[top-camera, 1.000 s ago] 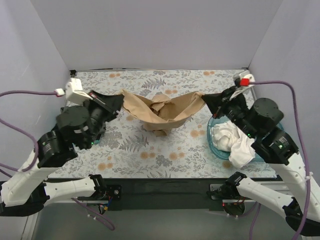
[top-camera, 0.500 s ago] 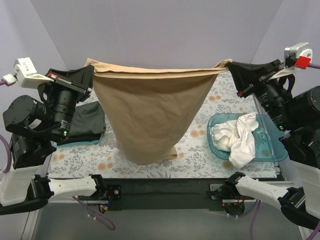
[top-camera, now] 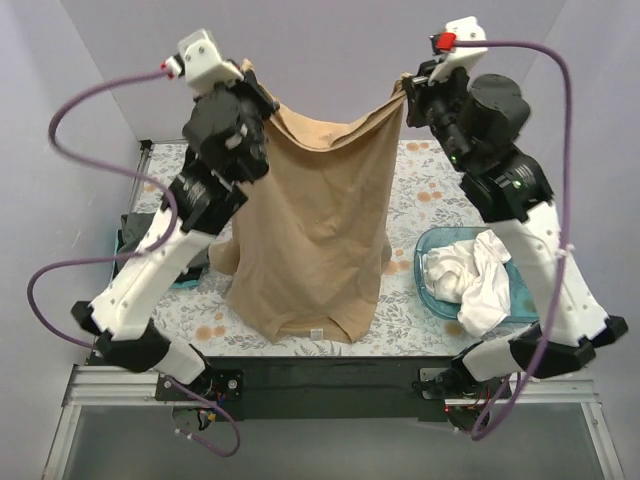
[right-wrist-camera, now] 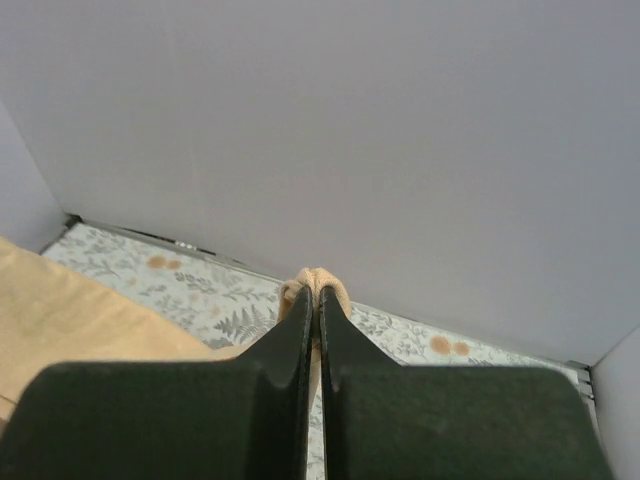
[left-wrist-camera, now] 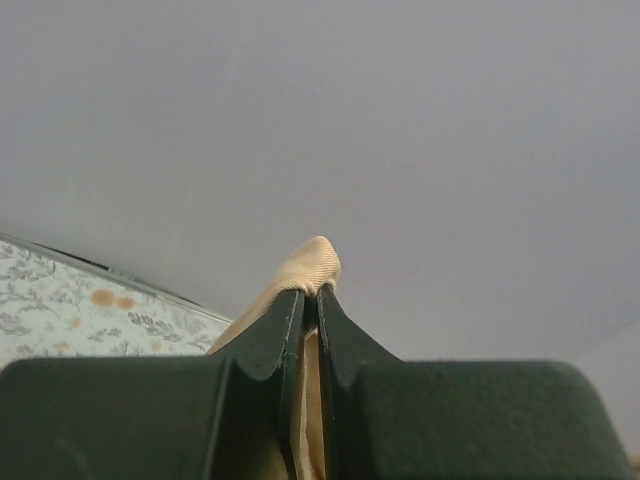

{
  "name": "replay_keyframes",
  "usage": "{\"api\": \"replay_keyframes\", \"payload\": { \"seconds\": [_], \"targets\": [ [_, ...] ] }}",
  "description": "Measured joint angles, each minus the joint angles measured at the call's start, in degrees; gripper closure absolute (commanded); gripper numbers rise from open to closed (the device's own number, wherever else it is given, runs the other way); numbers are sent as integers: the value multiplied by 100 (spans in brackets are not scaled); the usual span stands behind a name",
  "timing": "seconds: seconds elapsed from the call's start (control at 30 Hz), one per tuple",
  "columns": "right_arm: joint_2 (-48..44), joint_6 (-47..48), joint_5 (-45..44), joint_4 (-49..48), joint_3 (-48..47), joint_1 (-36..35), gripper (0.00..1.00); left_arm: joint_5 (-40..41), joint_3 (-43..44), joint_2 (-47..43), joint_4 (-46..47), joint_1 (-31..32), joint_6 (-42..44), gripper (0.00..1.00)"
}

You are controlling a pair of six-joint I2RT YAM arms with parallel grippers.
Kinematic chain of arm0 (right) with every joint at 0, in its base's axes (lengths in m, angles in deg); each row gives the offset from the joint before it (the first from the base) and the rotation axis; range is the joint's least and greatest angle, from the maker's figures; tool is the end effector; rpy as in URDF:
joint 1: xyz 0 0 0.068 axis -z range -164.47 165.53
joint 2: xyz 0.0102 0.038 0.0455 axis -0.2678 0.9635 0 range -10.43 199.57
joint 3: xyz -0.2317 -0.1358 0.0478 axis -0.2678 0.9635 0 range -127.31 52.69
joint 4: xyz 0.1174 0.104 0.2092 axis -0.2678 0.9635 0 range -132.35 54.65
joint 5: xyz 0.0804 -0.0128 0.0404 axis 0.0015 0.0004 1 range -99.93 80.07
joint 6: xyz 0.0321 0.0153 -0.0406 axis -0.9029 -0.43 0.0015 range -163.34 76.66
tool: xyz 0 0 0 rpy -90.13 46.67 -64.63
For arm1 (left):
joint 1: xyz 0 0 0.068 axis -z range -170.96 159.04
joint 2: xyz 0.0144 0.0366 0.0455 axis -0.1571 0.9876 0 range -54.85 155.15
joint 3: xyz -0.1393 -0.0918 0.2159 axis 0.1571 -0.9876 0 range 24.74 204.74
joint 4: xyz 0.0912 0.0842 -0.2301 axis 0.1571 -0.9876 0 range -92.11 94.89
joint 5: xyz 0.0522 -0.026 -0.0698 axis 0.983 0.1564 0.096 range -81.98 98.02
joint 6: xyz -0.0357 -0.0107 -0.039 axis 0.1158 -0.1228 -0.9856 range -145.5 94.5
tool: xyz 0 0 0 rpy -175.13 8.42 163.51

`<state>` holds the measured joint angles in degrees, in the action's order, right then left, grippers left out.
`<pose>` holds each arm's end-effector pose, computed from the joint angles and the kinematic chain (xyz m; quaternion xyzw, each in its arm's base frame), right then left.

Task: Fold and stack the t-shirts
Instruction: Flatten the tshirt out

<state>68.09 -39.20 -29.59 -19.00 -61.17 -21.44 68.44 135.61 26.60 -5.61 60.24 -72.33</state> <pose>0.1972 0.1334 0.5852 -0.0936 0.6272 0.1133 0.7648 0.1816 -0.1764 0.5769 -0.3900 0.5176 -0.3389 0.6820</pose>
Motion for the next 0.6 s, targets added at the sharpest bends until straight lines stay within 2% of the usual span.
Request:
{"api": "replay_keyframes", "payload": {
  "seconds": [0.1,0.2,0.33,0.4,0.47,0.6],
  "targets": [
    [592,50,323,-229,28,531,99,-1211,907,938,-942,-1373,-835,100],
    [1209,101,702,-649,-57,1060,99,-2293,1587,1864,-1373,-2485,-1320,100],
    [2531,168,1231,-994,-1582,1563,99,-3764,3388,3451,-1878,-3379,-1888,100],
    [2813,188,1405,-1316,-2000,1690,99,-4454,3222,3501,-1766,-3709,-2197,100],
    [2704,160,1550,-1746,-1932,1751,99,-4968,2468,3088,-1480,-4009,-2437,100],
    [1523,120,1967,-2597,-573,1729,99,-5515,2234,2402,-1368,-4330,-2579,100]
  ]
}}
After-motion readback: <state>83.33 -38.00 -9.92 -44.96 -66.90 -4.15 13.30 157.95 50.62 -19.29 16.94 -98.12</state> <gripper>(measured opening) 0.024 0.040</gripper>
